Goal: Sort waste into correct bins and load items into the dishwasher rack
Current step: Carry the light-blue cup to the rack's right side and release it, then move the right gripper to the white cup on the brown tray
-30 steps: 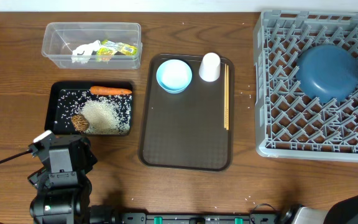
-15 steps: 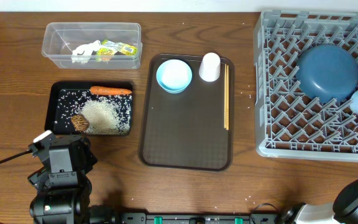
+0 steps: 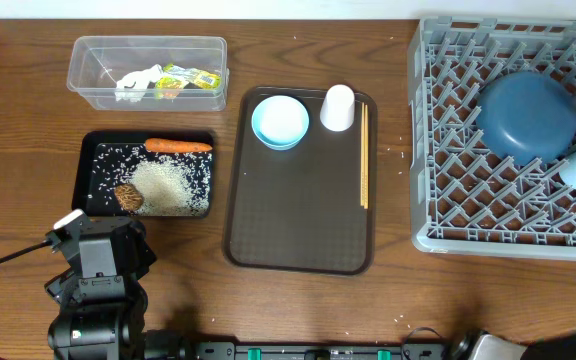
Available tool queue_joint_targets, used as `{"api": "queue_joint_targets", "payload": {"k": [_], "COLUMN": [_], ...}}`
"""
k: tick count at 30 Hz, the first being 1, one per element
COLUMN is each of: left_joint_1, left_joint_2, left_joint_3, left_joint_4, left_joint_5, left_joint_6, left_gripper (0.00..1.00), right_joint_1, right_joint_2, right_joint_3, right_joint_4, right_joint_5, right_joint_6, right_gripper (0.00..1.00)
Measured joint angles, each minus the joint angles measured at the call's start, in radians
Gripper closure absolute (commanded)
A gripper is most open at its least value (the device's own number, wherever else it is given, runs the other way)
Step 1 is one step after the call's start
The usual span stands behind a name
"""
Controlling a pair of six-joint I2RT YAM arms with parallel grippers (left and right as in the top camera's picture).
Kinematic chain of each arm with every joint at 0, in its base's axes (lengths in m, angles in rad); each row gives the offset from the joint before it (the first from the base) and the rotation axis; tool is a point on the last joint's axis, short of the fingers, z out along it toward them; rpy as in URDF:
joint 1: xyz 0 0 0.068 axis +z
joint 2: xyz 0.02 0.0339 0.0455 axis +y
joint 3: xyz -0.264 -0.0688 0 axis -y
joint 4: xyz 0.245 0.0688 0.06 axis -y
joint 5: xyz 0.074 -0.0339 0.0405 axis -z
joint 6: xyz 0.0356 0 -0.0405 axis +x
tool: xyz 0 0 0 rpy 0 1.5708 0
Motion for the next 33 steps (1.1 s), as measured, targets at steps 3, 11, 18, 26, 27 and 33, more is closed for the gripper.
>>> {"api": "queue_joint_targets", "payload": {"k": [3,11,18,26,27,33], "left_joint_1": [0.0,0.0,0.0,0.0,0.0,0.0], "left_joint_2": [0.0,0.0,0.0,0.0,0.0,0.0], "left_joint_3": [0.0,0.0,0.0,0.0,0.0,0.0], "left_joint_4": [0.0,0.0,0.0,-0.001,0.0,0.0], "left_joint_5": [0.0,0.0,0.0,0.0,0.0,0.0], "left_joint_6": [0.0,0.0,0.0,0.0,0.0,0.0], "left_gripper": [0.02,0.02,0.02,0.02,0.02,0.02], "right_joint_1": [0.133,0.501,0.722,0.794,0.794,0.795], "right_joint_2": [-0.043,0.071,0.313,0.484,0.49,0.527], "right_joint_3": [0.0,0.0,0.0,-0.001,-0.001,-0.001], "right_joint_4": [0.014,0.068,0.135,0.247,0.259,0.31], "right_joint_5": [-0.032,-0.023,0.103,0.224,0.226,0.196], "right_joint_6": [0.0,-0.052,-0.136,-0.166,-0.167,-0.17], "right_gripper": [0.14,0.07,0.01,0.01,0.01,0.01]}}
